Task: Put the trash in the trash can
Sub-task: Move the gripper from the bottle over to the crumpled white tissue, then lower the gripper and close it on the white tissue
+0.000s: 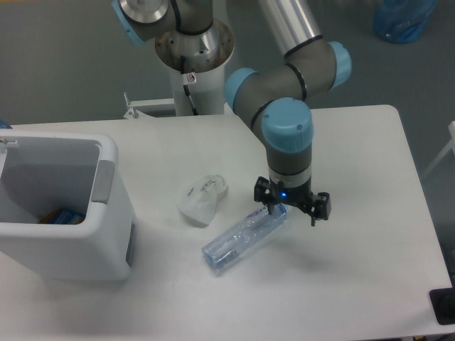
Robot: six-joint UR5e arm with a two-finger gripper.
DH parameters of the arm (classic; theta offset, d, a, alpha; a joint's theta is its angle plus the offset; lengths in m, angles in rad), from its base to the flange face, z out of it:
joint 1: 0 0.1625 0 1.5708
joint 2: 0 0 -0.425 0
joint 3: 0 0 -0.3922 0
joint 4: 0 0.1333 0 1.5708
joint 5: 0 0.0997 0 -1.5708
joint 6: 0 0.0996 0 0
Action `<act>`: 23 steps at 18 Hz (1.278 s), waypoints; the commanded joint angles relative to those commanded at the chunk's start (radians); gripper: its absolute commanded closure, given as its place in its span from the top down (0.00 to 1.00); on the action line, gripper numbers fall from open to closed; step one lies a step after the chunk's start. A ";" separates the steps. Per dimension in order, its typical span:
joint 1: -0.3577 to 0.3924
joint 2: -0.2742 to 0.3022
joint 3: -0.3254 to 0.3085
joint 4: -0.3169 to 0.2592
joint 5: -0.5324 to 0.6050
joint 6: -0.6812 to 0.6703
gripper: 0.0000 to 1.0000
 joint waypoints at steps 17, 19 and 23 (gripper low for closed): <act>-0.177 0.060 -0.229 0.006 0.000 -0.162 1.00; -0.177 0.045 -0.227 0.023 0.003 -0.179 0.99; -0.178 0.031 -0.224 0.032 0.025 -0.178 0.24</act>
